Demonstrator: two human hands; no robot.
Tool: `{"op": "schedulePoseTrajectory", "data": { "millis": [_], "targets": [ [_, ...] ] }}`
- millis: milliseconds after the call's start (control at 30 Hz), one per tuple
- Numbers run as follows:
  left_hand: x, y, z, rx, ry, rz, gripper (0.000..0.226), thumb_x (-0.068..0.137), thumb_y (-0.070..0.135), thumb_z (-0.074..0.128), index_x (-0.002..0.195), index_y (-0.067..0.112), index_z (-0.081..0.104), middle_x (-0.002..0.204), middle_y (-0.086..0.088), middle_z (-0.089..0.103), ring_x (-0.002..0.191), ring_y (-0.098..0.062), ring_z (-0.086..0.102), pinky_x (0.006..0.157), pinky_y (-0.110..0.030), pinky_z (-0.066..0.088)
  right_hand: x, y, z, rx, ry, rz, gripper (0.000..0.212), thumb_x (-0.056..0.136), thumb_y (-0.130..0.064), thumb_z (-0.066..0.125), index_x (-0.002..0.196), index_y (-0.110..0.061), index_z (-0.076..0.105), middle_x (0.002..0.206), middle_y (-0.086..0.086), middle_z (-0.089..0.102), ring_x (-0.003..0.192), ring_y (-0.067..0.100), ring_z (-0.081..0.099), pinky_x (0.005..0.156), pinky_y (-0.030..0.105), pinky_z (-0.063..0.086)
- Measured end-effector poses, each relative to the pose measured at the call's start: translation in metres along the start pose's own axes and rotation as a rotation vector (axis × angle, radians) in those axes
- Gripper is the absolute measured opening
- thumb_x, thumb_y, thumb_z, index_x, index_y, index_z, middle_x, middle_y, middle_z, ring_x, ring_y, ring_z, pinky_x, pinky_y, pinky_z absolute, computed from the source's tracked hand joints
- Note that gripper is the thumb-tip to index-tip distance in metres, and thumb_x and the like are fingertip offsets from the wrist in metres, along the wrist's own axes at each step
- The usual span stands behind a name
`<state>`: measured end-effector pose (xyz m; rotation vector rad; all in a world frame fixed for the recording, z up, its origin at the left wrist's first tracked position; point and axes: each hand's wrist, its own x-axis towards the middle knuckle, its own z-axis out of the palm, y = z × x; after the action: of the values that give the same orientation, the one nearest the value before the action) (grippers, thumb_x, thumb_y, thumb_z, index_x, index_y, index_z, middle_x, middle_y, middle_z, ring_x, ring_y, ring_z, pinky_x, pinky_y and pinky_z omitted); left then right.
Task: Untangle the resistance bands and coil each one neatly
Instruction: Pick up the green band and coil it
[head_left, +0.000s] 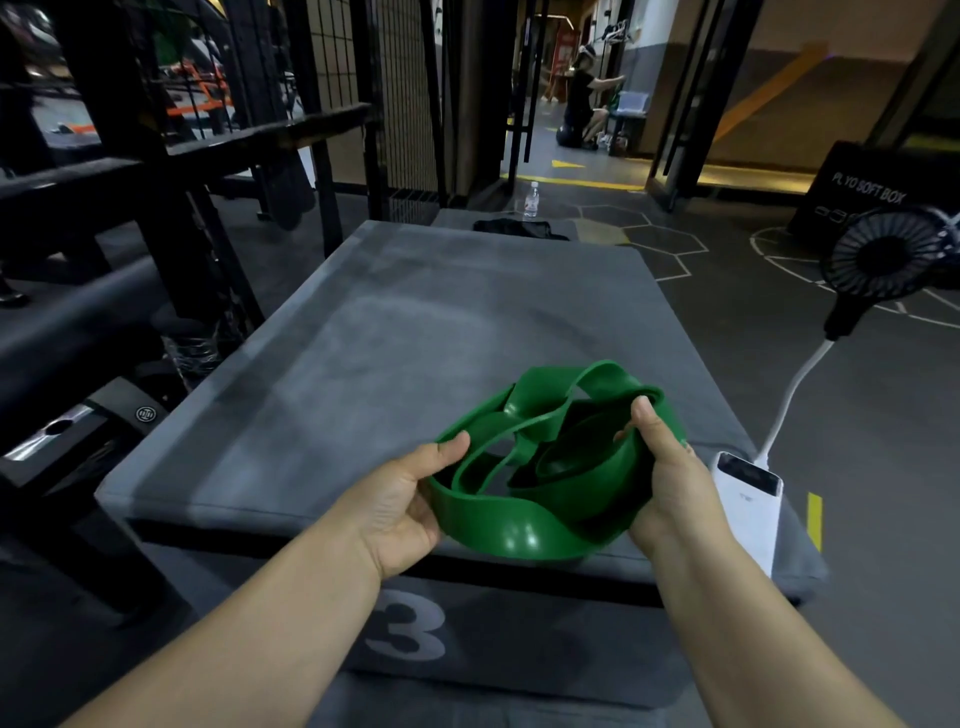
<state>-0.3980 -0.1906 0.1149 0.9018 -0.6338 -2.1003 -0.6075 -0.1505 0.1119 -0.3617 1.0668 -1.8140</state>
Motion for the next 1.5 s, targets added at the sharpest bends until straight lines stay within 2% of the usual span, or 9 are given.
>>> {"op": "schedulePoseTrajectory", "data": {
  "millis": [133, 300, 400, 667, 900, 1233, 1300, 1400, 1500],
  "targets": [
    [0.002, 0.0, 0.002, -0.024, 0.023, 0.02, 0.032, 0.074, 0.037, 0.064, 0.083, 0.008, 0.077, 0.085, -0.013, 0.073, 0.07, -0.025, 0.071, 0.066, -0.042, 0.06, 0.002, 0.001, -0.002, 0.035, 0.032, 0.035, 0.065, 0.063, -0.037, 0.078, 0.12, -0.009, 0.066, 0.112, 0.015, 0.071, 0.101, 0.031, 0.07, 0.086, 0.047, 0.056],
    [0.01, 0.002, 0.001, -0.262, 0.173, 0.075, 0.025, 0.09, 0.036, 0.059, 0.093, 0.011, 0.063, 0.075, -0.001, 0.056, 0.078, -0.02, 0.059, 0.097, -0.049, 0.046, 0.007, -0.005, -0.007, 0.123, 0.101, 0.029, 0.046, 0.068, -0.038, 0.078, 0.105, -0.011, 0.069, 0.11, 0.012, 0.072, 0.103, 0.028, 0.068, 0.096, 0.049, 0.051],
    [0.011, 0.006, 0.0, -0.353, 0.194, 0.1, 0.02, 0.092, 0.03, 0.059, 0.089, 0.011, 0.061, 0.069, 0.0, 0.052, 0.068, -0.012, 0.053, 0.092, -0.036, 0.046, 0.011, -0.003, -0.01, 0.15, 0.103, 0.01, 0.075, 0.046, -0.042, 0.091, 0.11, -0.01, 0.068, 0.126, 0.015, 0.064, 0.119, 0.031, 0.06, 0.102, 0.051, 0.046],
    [0.012, 0.009, -0.004, -0.273, 0.129, 0.107, 0.008, 0.088, 0.0, 0.05, 0.088, 0.004, 0.056, 0.053, -0.001, 0.052, 0.048, -0.013, 0.057, 0.058, -0.034, 0.058, 0.009, -0.01, -0.011, 0.185, 0.046, 0.017, 0.029, 0.063, -0.036, 0.077, 0.081, -0.018, 0.063, 0.07, -0.004, 0.064, 0.073, 0.013, 0.063, 0.08, 0.037, 0.055],
    [0.002, 0.006, -0.006, 0.028, -0.035, -0.126, 0.035, 0.062, 0.008, 0.058, 0.097, 0.011, 0.055, 0.049, 0.0, 0.045, 0.043, -0.014, 0.047, 0.069, -0.032, 0.043, 0.009, -0.021, -0.012, 0.254, 0.036, -0.028, 0.023, 0.063, -0.036, 0.077, 0.072, -0.022, 0.062, 0.064, -0.008, 0.06, 0.062, 0.008, 0.06, 0.078, 0.033, 0.056],
    [0.008, 0.02, -0.015, -0.197, -0.057, 0.16, 0.047, 0.053, -0.01, 0.072, 0.098, 0.002, 0.072, 0.103, -0.018, 0.07, 0.086, -0.029, 0.071, 0.084, -0.043, 0.055, 0.01, -0.022, -0.014, 0.284, 0.059, -0.063, 0.02, 0.064, -0.036, 0.076, 0.053, -0.022, 0.069, 0.063, -0.006, 0.062, 0.062, 0.01, 0.062, 0.085, 0.038, 0.056],
    [0.005, 0.024, -0.015, -0.255, -0.077, 0.144, 0.075, 0.027, -0.003, 0.091, 0.098, 0.0, 0.069, 0.093, -0.019, 0.07, 0.079, -0.031, 0.072, 0.07, -0.05, 0.059, 0.01, -0.022, -0.015, 0.293, 0.05, -0.068, 0.017, 0.064, -0.036, 0.077, 0.059, -0.022, 0.069, 0.067, -0.006, 0.062, 0.068, 0.011, 0.061, 0.093, 0.04, 0.053],
    [0.0, 0.024, -0.012, -0.281, -0.035, 0.036, 0.057, 0.045, 0.023, 0.093, 0.09, 0.007, 0.062, 0.067, -0.002, 0.056, 0.05, -0.016, 0.062, 0.056, -0.044, 0.058, 0.009, -0.023, -0.013, 0.308, 0.057, -0.054, 0.02, 0.068, -0.037, 0.075, 0.058, -0.022, 0.067, 0.064, -0.006, 0.061, 0.06, 0.009, 0.063, 0.074, 0.034, 0.06],
    [0.0, 0.017, -0.013, -0.05, -0.072, -0.074, 0.068, 0.047, 0.023, 0.092, 0.107, 0.008, 0.063, 0.05, 0.006, 0.035, 0.043, -0.008, 0.041, 0.073, -0.038, 0.054, 0.008, -0.027, -0.013, 0.306, 0.065, -0.059, 0.032, 0.075, -0.042, 0.071, 0.05, -0.022, 0.067, 0.06, -0.007, 0.061, 0.058, 0.01, 0.064, 0.072, 0.035, 0.058]
  ]
}}
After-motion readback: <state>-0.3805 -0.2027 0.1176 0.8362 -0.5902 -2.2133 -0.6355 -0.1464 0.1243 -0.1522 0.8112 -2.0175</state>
